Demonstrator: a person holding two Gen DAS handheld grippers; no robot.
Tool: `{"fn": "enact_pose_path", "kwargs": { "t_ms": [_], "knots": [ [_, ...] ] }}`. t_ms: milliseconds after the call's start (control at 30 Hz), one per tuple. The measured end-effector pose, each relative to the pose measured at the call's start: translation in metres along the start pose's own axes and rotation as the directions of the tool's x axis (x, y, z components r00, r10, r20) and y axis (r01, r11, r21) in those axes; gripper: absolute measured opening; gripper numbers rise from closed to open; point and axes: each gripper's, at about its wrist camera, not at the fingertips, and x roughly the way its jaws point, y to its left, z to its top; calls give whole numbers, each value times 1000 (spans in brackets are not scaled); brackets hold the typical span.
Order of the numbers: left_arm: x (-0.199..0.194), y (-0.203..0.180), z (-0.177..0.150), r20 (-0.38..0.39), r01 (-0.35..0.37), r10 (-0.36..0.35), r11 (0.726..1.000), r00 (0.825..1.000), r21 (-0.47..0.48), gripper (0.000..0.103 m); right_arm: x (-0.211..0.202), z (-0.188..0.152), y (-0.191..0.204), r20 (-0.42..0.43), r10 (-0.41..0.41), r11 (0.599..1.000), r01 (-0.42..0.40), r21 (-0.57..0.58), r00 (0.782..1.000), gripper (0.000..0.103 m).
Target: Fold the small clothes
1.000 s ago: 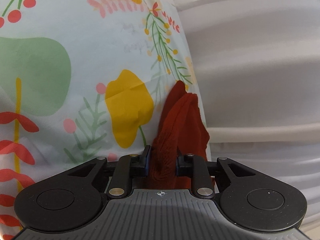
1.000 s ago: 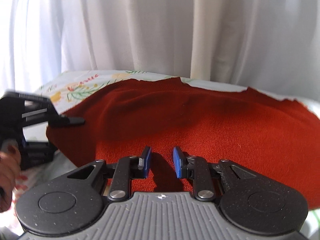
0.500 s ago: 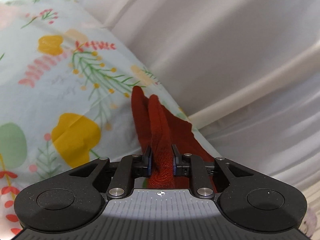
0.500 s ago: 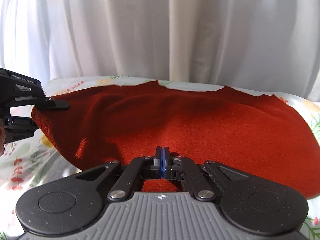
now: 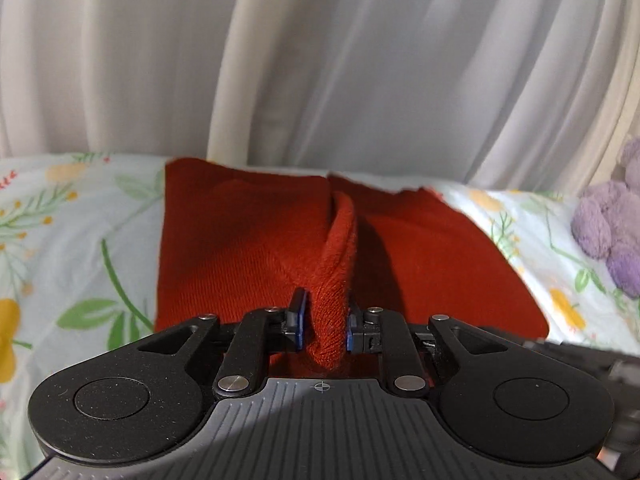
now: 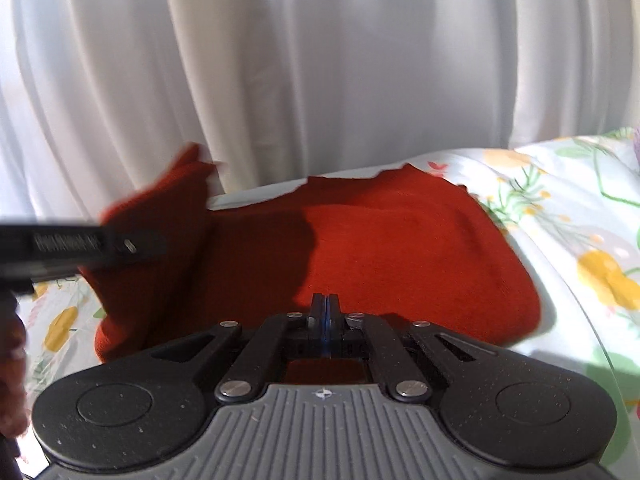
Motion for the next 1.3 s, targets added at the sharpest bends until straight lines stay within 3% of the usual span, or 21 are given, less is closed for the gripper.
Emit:
{"fn": "enact_pose_path", "kwargs": {
  "t_ms": [67, 133, 233, 333, 433, 533, 600, 733, 833, 1000, 1133, 1300],
  "knots": [
    [-2, -2, -6, 22, -4, 3, 1000, 1000, 14, 26, -1, -2, -8, -9, -3, 1000, 3, 18, 1000, 0],
    [-10, -2, -8, 4, 55, -55, 998, 998, 12, 47, -3, -2, -14, -10, -6, 1000, 6, 23, 1000, 0],
    [-35, 7, -7, -18, 159, -160, 987, 987, -35, 52, -3, 1, -21, -20, 12, 999, -11, 45, 1000, 0],
    [-66, 33, 0, 73, 206, -196, 962, 978, -178, 55, -2, 7, -20, -15, 49, 997, -48, 62, 999, 0],
    [-80, 61, 5, 136, 104, -66, 951, 988, -290, 55, -4, 16, -11, -4, 123, 990, -122, 73, 992, 1],
    [-64, 76, 8, 67, -32, 59, 937, 996, -348, 53, -5, 22, 8, 20, 188, 981, -189, 33, 982, 1],
    [-50, 77, 5, 31, -89, 106, 932, 994, -352, 53, 0, 24, 25, 6, 225, 974, -225, -3, 974, 1],
    [-28, 71, -3, -30, -56, 49, 934, 998, -353, 51, 24, 17, 45, -88, 262, 961, -268, -67, 961, 1],
    [-27, 60, -9, -22, -38, 32, 943, 999, -331, 56, 44, 0, 43, -200, 172, 976, -195, -101, 965, 0],
    [-37, 71, -3, 9, 42, -42, 927, 999, -373, 56, 37, -1, 27, -181, 224, 968, -240, -72, 958, 0],
    [-41, 82, 4, 9, -3, 7, 917, 1000, -399, 57, 24, 16, 15, -133, 279, 960, -274, 52, 951, 3],
    [-35, 95, 3, -47, -100, 88, 906, 995, -412, 58, 34, 29, 11, -135, 415, 900, -384, 206, 900, 9]
  ]
}}
